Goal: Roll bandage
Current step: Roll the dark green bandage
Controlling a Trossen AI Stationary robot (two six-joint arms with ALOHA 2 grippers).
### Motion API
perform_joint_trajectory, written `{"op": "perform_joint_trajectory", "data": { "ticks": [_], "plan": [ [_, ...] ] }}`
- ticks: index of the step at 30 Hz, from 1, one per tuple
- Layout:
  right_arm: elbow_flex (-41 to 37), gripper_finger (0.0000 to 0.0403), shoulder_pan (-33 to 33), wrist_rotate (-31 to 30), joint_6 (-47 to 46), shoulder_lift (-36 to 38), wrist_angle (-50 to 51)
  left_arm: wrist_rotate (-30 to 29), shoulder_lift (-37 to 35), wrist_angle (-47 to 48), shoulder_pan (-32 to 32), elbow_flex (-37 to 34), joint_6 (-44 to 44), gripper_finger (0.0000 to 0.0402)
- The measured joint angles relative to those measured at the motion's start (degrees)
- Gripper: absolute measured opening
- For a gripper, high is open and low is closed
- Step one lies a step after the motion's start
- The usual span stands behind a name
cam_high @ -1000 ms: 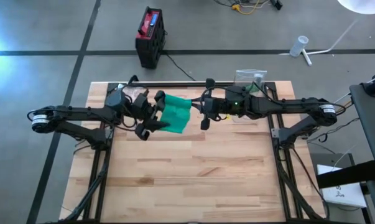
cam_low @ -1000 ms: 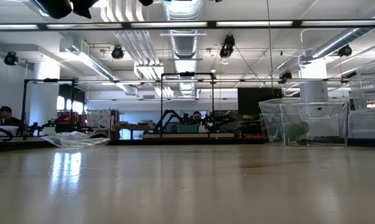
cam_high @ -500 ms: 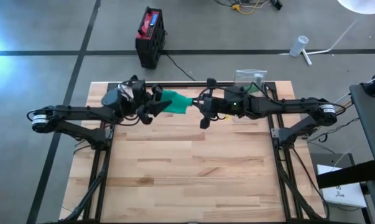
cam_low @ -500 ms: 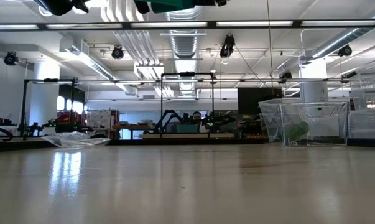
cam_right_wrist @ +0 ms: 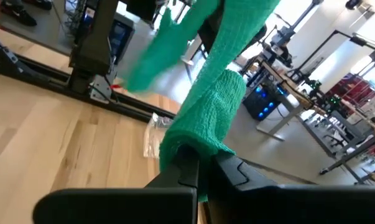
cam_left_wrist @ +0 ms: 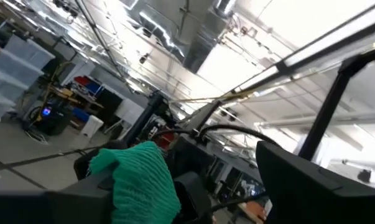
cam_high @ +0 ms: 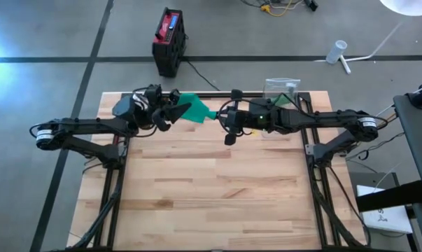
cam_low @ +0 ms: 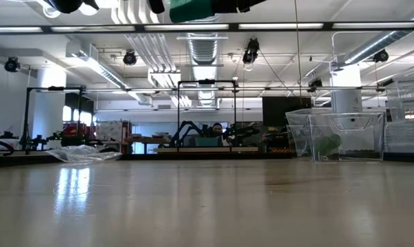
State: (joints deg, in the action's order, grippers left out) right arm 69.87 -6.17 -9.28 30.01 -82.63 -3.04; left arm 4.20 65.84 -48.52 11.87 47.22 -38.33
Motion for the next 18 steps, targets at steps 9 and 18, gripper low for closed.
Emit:
{"op": "perform_joint_trajectory", "data": {
  "ticks": [9, 18],
  "plan": [
    [-0.05, 0.0003, -0.14, -2.75, -0.36, 0.0, 1.33, -0.24, 0.0, 1.42, 0.23, 0.0, -1.83, 0.0304],
    [-2.08, 0.0003, -0.51, -3.13, 1.04, 0.0, 3.4, -11.68, 2.87, 3.61, 1.23, 0.0, -3.91, 0.0337]
  ]
}}
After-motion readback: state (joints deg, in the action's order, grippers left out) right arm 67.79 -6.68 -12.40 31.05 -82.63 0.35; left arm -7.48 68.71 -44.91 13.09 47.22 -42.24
